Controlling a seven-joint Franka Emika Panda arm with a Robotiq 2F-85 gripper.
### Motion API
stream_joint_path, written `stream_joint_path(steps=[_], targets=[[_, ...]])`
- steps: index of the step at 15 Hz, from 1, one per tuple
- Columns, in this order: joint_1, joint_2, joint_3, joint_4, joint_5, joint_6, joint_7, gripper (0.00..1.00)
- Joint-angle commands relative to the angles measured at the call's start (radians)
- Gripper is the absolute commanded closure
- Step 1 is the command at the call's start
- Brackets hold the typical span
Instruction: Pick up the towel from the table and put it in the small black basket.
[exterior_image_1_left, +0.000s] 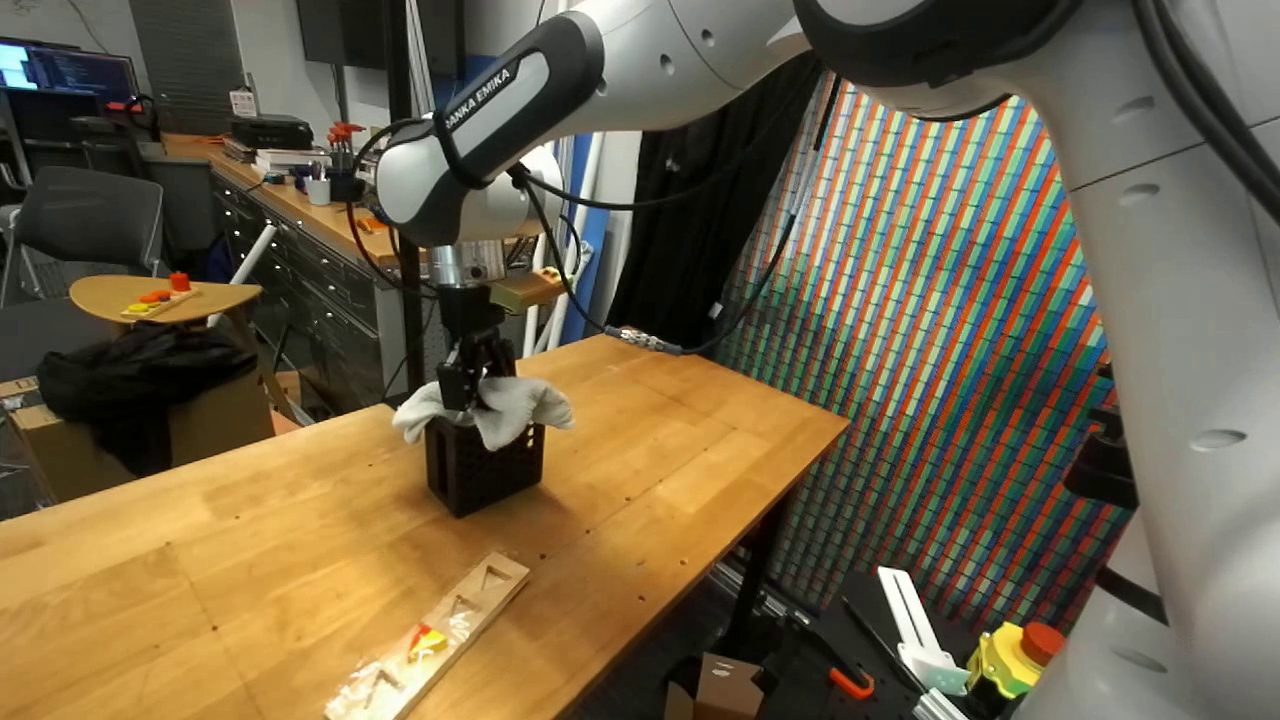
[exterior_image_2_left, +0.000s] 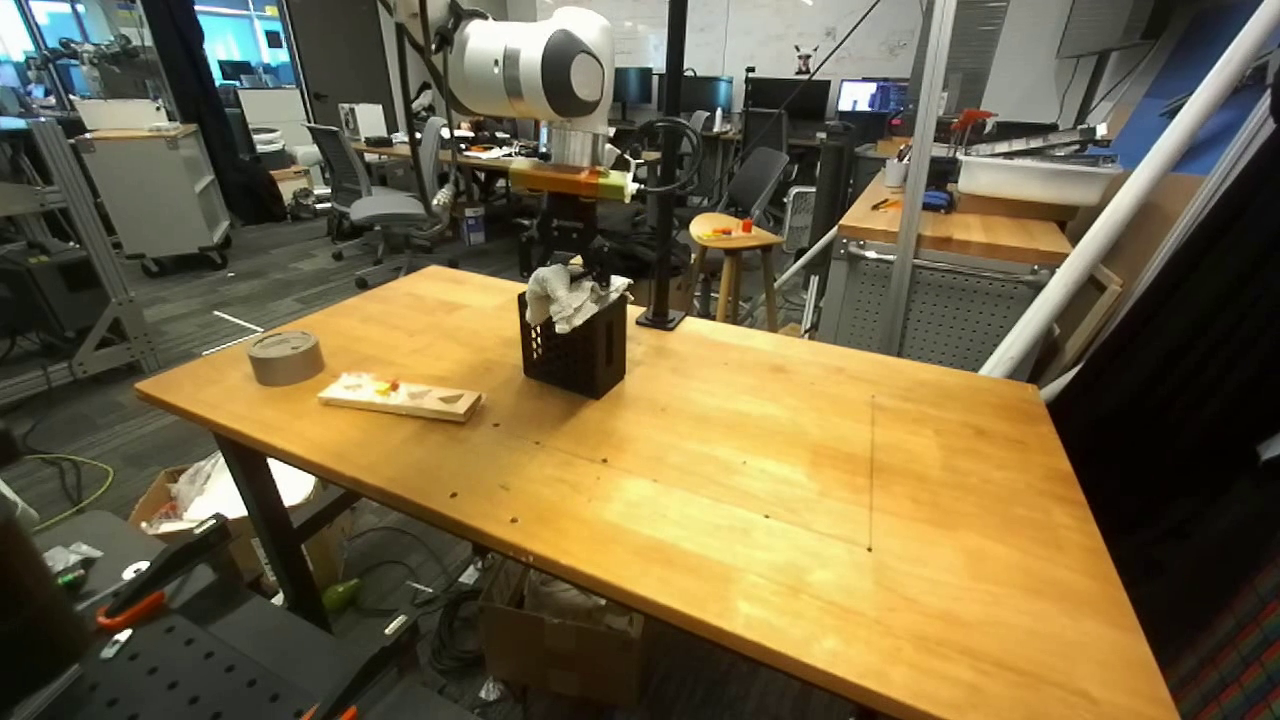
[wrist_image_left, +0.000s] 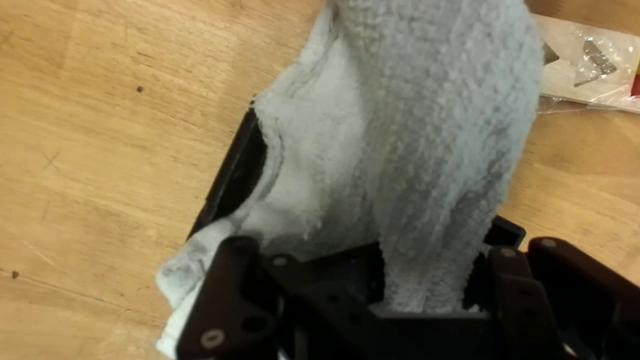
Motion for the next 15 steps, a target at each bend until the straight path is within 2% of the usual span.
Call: stream_joint_path(steps=[1,6,12,15], targets=[[0.058,-0.007,-0.036,0.042,-0.068,-0.074,0.102,0.98],[0.067,0.027,-0.035,0.082,-0.041,-0.148,0.201,0.98],[0.023,0.051,-0.013,0.050,0.025,-0.028,0.156,0.98],[-0.010,0.067,0.004,0.036,0.106,0.047,0.126,0.98]])
